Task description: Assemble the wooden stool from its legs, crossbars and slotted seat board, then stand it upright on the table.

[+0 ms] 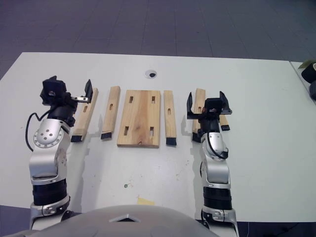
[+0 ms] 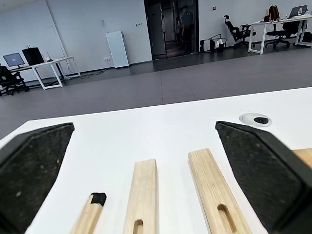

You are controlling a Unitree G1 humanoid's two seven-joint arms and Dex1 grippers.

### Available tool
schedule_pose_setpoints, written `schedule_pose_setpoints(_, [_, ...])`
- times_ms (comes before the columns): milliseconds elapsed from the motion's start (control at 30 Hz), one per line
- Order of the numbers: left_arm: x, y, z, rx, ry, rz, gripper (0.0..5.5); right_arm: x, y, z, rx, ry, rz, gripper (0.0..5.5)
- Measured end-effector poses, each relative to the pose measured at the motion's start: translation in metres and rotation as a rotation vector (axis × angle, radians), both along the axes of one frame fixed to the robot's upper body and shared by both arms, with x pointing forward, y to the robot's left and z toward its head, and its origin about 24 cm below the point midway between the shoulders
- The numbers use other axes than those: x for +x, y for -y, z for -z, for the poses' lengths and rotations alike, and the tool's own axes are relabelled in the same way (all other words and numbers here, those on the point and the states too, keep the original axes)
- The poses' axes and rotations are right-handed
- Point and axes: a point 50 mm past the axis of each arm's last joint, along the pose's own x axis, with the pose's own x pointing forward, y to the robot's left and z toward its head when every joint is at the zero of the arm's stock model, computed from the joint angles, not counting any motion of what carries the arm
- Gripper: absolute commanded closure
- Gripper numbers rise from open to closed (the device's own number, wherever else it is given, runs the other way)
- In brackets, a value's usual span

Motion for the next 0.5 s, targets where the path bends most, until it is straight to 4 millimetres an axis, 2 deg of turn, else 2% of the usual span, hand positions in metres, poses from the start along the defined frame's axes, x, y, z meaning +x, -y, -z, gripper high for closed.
schedule_pose_setpoints(267, [0.005,0.028,-0.007,-0.051,0.035,0.109,0.10,-0.001,-0.002,0.000,0.026,-0.010,-0.027,0.11])
schedule_pose_setpoints(500, [0.003,0.029,-0.003,-0.036,0.022,0.084,0.10,-0.001,-0.007,0.002,0.032,-0.022,-0.044,0.11])
